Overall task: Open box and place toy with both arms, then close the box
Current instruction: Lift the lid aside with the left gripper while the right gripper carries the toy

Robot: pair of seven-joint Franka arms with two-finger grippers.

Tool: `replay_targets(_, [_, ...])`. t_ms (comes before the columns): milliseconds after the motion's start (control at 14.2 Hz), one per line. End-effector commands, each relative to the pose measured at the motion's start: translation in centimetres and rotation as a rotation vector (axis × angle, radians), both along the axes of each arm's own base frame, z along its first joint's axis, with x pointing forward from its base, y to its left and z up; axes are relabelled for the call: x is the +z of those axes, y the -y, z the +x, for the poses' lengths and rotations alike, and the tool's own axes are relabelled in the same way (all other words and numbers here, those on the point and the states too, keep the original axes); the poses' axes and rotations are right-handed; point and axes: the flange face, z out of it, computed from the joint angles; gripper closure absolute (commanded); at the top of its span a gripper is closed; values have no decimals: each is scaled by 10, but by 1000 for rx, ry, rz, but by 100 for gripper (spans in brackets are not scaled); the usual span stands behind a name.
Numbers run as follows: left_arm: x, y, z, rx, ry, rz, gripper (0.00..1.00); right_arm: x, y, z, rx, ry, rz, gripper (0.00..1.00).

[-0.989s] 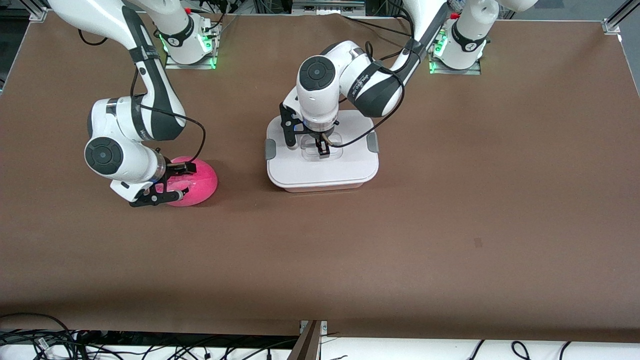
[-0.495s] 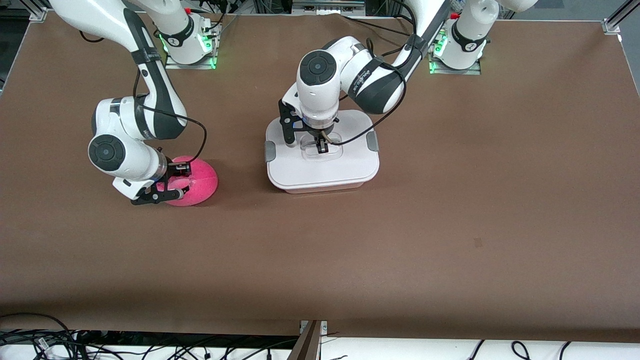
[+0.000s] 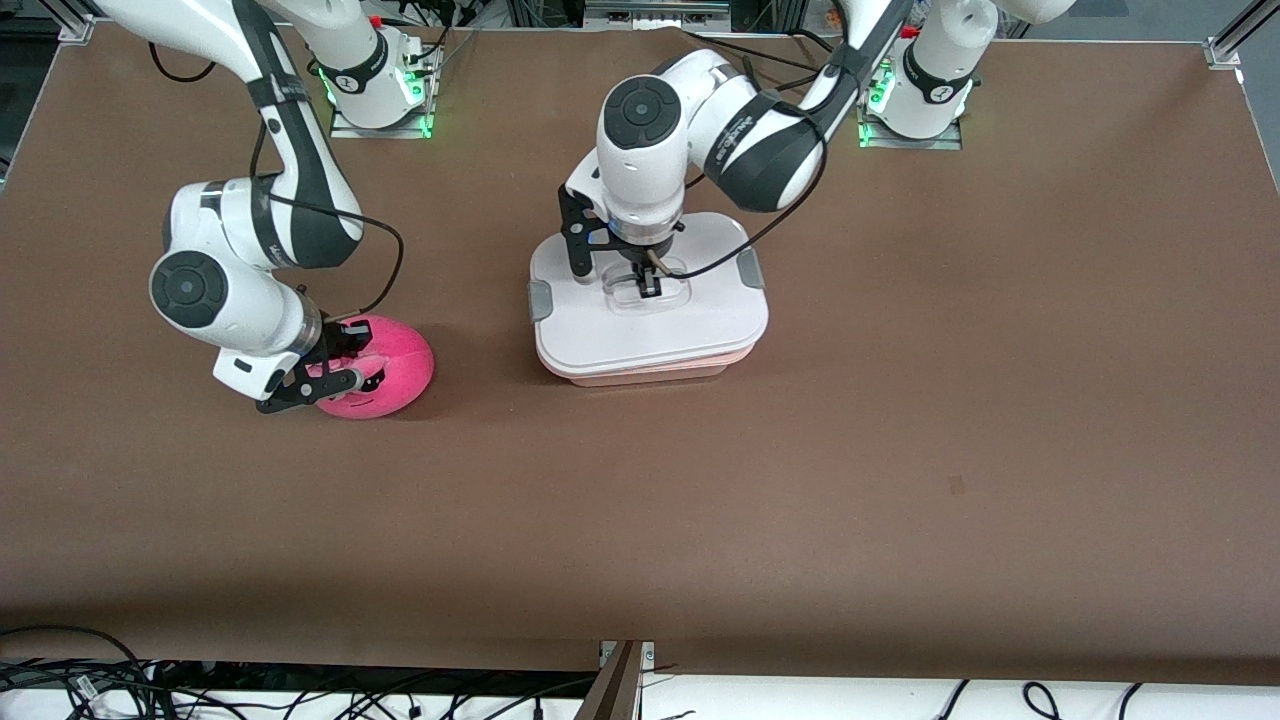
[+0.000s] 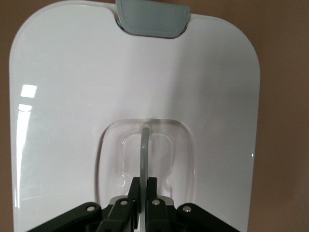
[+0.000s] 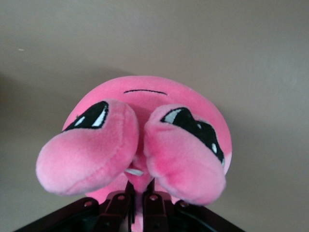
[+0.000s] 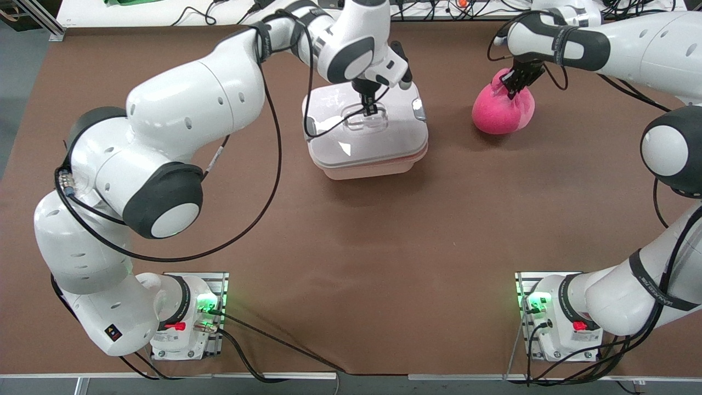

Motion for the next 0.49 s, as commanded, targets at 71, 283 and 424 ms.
replay_targets(71, [50, -112, 62, 128, -69, 41, 100, 88, -77, -1, 239, -20, 56, 100])
replay_targets(283, [72, -227, 119, 162, -144, -31, 100, 123, -144, -18, 483, -18, 95, 100])
replay_targets(424, [81, -298, 141, 154, -189, -41, 100, 139, -192, -35, 654, 6, 122, 100])
